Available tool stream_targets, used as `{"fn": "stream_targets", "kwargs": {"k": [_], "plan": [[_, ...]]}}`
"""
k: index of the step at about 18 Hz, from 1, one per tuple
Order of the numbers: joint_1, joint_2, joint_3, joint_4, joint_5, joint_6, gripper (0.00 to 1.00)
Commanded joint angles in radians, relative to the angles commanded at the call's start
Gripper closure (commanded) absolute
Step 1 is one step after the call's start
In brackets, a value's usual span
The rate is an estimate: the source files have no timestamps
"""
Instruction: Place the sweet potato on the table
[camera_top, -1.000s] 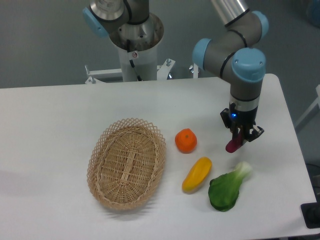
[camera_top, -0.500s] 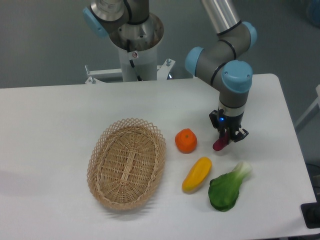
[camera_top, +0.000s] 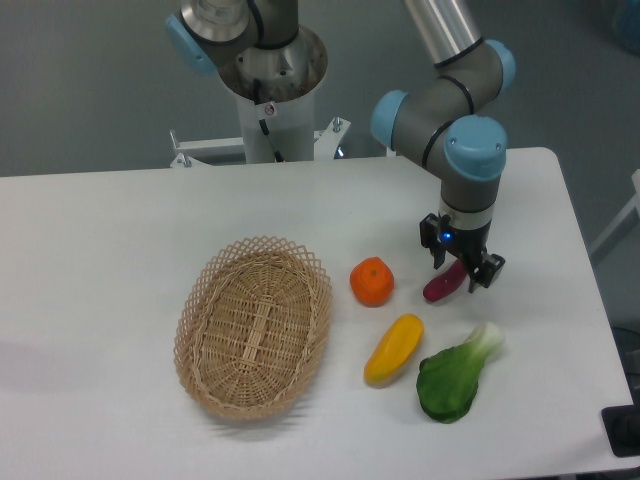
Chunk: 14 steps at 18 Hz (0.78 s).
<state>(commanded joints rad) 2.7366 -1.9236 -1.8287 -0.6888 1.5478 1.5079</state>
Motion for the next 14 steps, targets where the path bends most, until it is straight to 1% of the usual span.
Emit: {"fn": "stream_targets", "kwargs": {"k": [3,5,6,7,8,10,12,13,14], "plan": [[-0.002,0.029,0.043,-0.003,0.025,0.006,0.00],[0.005,0.041,0.081,-0.006,0.015,0.006,0.00],[0.008,0.044,0.107,-0.008,0.011,0.006,0.00],[0.009,0.046,0.150,-0.024,0.006,0.002,0.00],[0.009,0.046,0.184,-0.064,0.000,-0.002,0.00],[0.014,0.049,0.270,-0.191,0.003,-0.002,0.00],[0.028,0.049,0.340,-0.312,0.006,0.005,0.00],[0.035,0.052,0.361,-0.348,0.009,0.009,0.00],[0.052,0.067,0.373,-0.365,0.008,0.011,0.00]]}}
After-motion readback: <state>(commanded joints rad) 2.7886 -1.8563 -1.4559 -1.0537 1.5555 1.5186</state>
